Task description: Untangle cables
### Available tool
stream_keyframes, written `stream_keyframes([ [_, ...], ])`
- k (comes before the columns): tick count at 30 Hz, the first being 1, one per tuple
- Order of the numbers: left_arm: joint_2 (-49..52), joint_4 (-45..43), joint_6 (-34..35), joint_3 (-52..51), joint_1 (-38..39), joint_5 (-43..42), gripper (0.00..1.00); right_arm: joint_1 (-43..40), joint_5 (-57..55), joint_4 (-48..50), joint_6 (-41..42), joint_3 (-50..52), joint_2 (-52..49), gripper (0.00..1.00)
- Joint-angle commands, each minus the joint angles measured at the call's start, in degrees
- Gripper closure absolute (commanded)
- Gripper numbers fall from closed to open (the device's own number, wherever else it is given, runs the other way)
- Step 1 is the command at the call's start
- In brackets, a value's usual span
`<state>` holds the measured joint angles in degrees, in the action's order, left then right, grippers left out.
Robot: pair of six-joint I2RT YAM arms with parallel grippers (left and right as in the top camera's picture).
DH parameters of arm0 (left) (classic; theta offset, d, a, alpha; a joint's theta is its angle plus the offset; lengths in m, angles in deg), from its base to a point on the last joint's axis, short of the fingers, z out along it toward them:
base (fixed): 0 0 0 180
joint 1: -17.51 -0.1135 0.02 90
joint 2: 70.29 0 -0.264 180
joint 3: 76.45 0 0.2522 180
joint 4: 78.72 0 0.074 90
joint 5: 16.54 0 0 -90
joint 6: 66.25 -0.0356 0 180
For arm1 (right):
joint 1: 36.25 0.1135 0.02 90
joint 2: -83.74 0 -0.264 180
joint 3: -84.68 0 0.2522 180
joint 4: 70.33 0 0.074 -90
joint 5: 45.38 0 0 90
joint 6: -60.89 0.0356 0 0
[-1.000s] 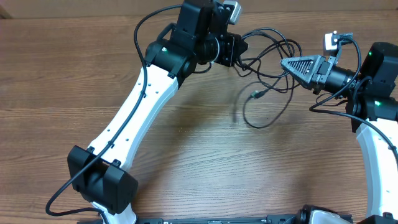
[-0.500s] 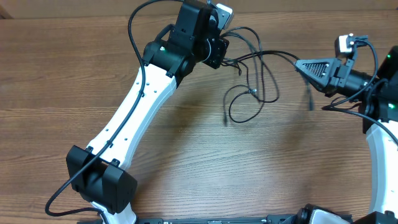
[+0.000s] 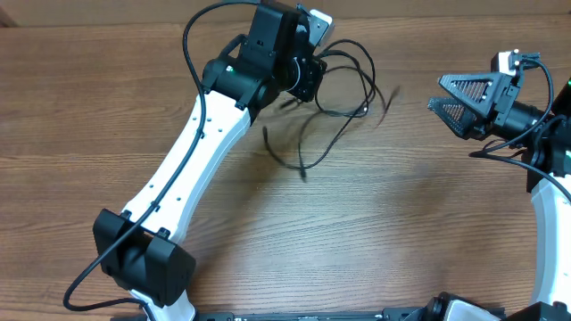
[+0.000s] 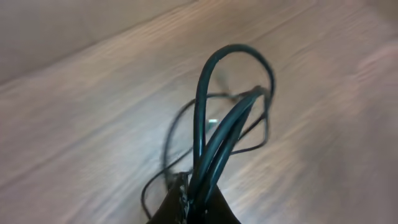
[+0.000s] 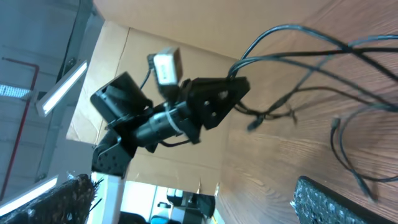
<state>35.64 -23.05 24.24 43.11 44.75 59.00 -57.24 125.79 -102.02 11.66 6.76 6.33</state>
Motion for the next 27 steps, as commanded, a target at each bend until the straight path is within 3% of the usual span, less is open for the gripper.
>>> stream_keyframes([
  [1,-7.2,-2.9,5.9,1.9,-0.2,-13.8,0.96,1.5,-5.6,-2.4,-0.4,-0.4,0.8,0.0],
  [10,-15.1,-13.0,12.0,2.0,-0.1,-29.0,0.96,10.5,-23.9,-7.2,-3.3,-0.4,0.8,0.0],
  [17,-15.3,-13.5,13.5,2.0,2.3,-41.2,0.96,13.1,-37.3,-7.5,-3.3,-0.4,0.8,0.0],
  [21,-15.5,-15.0,13.5,2.0,2.8,-47.2,0.96,13.1,-54.2,-13.6,-3.3,-0.4,0.8,0.0],
  [27,-17.6,-18.9,15.0,2.1,-2.1,-46.4,0.96,13.1,-78.4,-29.6,-6.5,-0.4,0.8,0.0],
])
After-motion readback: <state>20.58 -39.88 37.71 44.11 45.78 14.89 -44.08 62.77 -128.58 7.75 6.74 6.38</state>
